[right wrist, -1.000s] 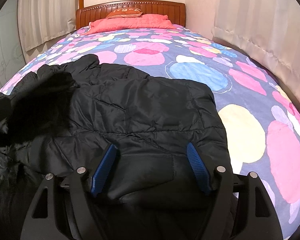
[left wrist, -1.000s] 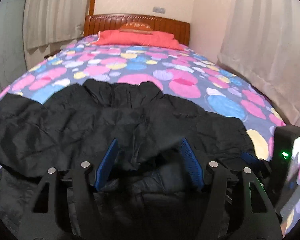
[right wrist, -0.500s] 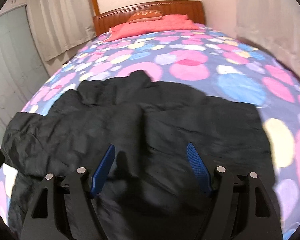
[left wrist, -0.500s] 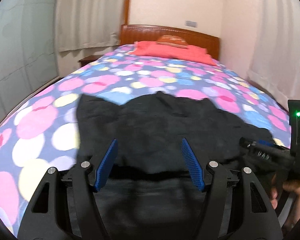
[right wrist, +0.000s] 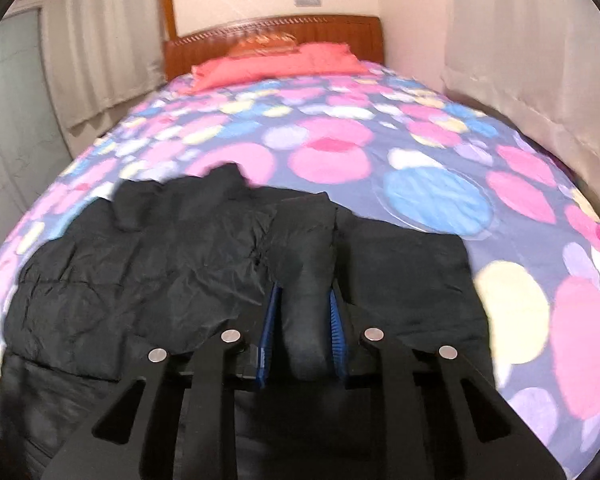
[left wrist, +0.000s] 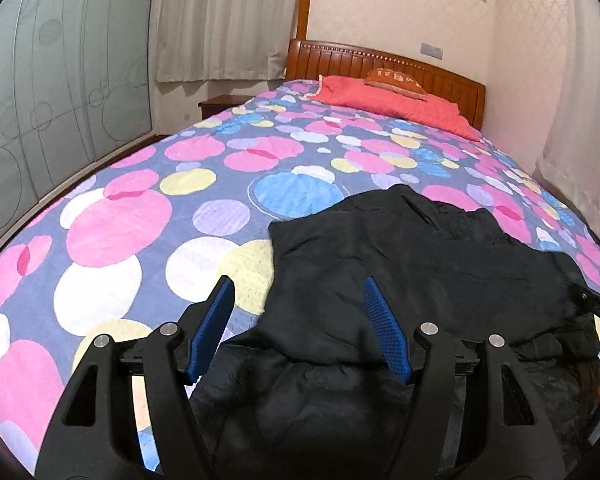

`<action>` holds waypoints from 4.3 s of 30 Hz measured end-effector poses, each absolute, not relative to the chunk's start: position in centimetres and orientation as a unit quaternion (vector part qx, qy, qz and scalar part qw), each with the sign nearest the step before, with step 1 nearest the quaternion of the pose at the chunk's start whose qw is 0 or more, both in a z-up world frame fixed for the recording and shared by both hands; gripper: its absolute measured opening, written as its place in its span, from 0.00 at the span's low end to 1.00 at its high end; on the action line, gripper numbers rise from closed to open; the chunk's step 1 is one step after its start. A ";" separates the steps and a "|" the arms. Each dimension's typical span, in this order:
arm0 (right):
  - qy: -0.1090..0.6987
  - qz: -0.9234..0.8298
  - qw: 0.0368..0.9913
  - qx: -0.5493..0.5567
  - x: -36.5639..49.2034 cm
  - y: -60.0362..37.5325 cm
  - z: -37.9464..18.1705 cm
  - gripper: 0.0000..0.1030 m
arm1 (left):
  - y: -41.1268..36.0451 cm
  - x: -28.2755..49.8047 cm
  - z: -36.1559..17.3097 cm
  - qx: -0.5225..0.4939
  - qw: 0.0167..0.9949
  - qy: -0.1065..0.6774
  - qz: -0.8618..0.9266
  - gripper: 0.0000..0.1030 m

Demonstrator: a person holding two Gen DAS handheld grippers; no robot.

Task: Fold large clothes

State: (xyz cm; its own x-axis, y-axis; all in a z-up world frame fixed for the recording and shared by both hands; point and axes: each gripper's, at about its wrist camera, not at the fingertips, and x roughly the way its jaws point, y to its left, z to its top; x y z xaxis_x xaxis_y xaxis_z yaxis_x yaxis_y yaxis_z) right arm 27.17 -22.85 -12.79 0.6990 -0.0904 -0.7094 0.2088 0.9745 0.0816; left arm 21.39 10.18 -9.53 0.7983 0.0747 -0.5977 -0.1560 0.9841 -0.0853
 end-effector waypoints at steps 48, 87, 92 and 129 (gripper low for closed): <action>0.433 -0.062 0.899 0.033 29.0 -18.5 -16.1 0.60 | 5.4 27.8 -15.1 -0.030 0.914 0.402 0.051 0.71; 0.434 -0.126 0.887 0.091 3.8 -27.3 -14.6 0.70 | 10.8 7.9 -13.2 -0.038 0.903 0.423 0.060 0.75; 0.436 -0.132 0.883 0.110 0.8 -28.3 -15.1 0.70 | 13.7 4.1 -12.7 -0.067 0.903 0.417 0.075 0.76; 0.440 -0.090 0.865 0.225 -5.4 -29.0 -17.9 0.33 | 15.9 -2.4 -16.5 -0.194 0.866 0.461 0.014 0.46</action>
